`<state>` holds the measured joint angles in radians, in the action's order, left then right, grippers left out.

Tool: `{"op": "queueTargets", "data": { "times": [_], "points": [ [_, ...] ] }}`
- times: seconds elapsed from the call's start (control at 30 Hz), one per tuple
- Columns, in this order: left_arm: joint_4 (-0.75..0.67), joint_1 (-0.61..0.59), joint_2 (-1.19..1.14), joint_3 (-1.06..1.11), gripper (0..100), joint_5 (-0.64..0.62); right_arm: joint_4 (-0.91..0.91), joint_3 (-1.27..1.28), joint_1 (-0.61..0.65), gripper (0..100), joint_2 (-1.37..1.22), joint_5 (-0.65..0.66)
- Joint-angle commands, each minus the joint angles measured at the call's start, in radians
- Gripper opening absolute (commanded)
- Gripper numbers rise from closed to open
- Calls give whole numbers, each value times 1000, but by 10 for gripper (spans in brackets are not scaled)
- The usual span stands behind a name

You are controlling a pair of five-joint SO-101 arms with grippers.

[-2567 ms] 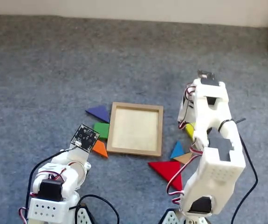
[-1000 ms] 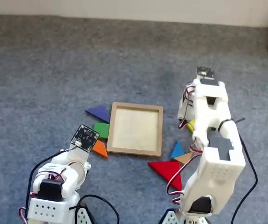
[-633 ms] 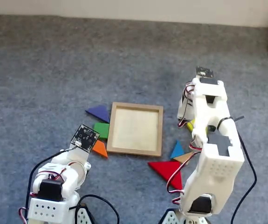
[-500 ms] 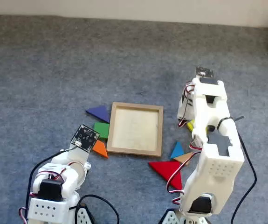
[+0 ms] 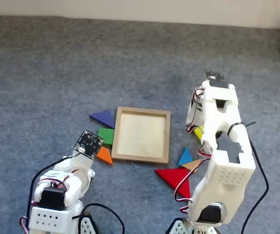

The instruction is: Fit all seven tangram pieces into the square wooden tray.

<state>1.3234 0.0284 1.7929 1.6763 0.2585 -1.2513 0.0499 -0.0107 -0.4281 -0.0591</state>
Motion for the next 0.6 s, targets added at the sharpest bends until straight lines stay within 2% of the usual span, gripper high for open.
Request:
{"op": "queueTargets", "data": {
  "times": [0.0,0.13,0.57],
  "points": [
    [3,-5,27,19,5,8,-21,-50,-10,228,18,11],
    [3,-5,27,19,5,8,-21,-50,-2,189,21,49],
    [3,-5,27,19,5,8,-13,68,53,188,268,60]
  ]
}}
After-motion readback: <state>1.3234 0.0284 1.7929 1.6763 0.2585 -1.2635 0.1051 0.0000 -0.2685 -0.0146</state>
